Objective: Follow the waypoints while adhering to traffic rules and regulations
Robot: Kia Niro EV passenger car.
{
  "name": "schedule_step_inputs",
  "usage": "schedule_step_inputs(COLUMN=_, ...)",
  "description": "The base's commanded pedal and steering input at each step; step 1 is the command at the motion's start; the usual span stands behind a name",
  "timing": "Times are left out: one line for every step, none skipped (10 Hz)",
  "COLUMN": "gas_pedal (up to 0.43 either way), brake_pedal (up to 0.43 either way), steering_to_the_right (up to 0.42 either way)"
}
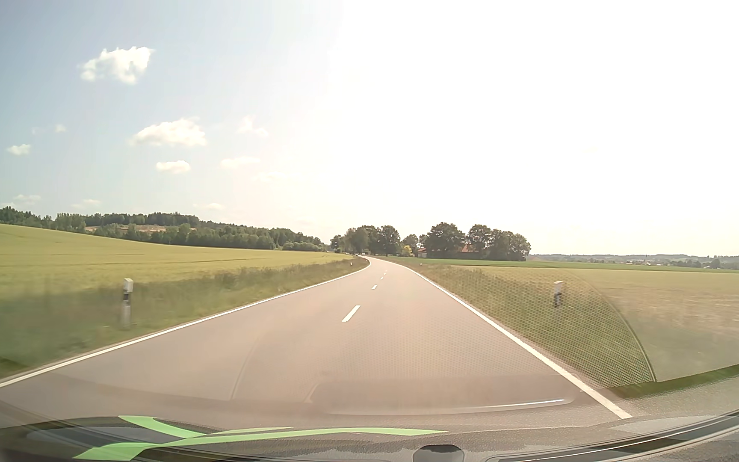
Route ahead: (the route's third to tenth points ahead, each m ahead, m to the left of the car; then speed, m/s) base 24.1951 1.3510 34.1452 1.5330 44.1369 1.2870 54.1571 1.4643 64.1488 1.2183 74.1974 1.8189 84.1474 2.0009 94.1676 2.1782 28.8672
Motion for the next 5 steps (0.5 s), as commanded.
schedule_step_inputs(gas_pedal=0.118, brake_pedal=0.0, steering_to_the_right=-0.002)
schedule_step_inputs(gas_pedal=0.15, brake_pedal=0.0, steering_to_the_right=-0.001)
schedule_step_inputs(gas_pedal=0.15, brake_pedal=0.0, steering_to_the_right=-0.001)
schedule_step_inputs(gas_pedal=0.15, brake_pedal=0.0, steering_to_the_right=-0.001)
schedule_step_inputs(gas_pedal=0.157, brake_pedal=0.0, steering_to_the_right=-0.002)
